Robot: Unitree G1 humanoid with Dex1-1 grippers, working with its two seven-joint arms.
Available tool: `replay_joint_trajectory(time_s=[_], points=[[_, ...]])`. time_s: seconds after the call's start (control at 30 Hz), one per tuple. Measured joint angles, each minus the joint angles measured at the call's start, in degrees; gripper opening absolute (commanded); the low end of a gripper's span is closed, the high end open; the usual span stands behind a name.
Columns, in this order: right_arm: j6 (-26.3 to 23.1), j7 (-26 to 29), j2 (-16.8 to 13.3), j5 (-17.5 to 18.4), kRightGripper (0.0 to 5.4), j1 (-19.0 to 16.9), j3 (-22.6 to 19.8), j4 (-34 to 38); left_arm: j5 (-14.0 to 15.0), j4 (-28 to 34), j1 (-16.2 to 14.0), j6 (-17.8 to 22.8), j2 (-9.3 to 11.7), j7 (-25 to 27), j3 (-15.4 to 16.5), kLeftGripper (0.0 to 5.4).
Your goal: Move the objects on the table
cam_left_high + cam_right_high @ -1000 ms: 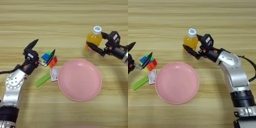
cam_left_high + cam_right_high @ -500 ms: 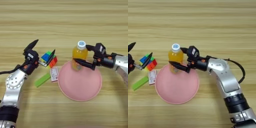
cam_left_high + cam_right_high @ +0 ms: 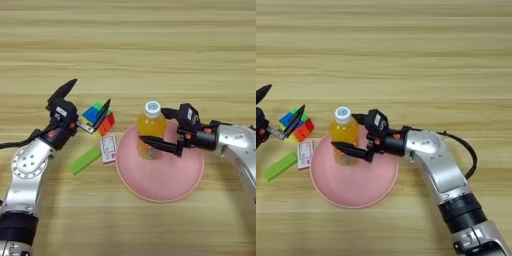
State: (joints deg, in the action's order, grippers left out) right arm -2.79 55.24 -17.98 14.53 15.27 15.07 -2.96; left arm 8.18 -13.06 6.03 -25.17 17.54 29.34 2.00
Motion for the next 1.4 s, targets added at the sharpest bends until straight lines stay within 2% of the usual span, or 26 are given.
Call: replay_joint_trajectory(time_s=[0.43, 0.47, 0.7, 0.93, 1.4], points=[[3.4, 0.6, 0.2, 0.1, 3.6, -0.1, 0.5, -1.9, 0.0, 0.0, 0.0, -0.1, 0.0, 0.0, 0.0, 5.4], [3.4, 0.7, 0.1, 0.1, 3.88, -0.1, 0.5, -1.9, 0.0, 0.0, 0.0, -0.1, 0.0, 0.0, 0.0, 5.4], [3.4, 1.8, -0.6, -0.7, 4.6, -1.8, 1.8, -2.1, 0.0, 0.0, 0.0, -0.1, 0.0, 0.0, 0.0, 5.4], [3.4, 2.7, -0.5, 0.2, 5.36, -1.7, 1.4, -1.0, 0.0, -0.1, 0.0, -0.1, 0.0, 0.1, 0.0, 5.4], [3.4, 2.7, -0.4, 1.5, 5.36, -1.5, -0.7, 0.6, 0.0, -1.0, 0.0, -0.1, 0.1, 1.0, -0.1, 5.4]])
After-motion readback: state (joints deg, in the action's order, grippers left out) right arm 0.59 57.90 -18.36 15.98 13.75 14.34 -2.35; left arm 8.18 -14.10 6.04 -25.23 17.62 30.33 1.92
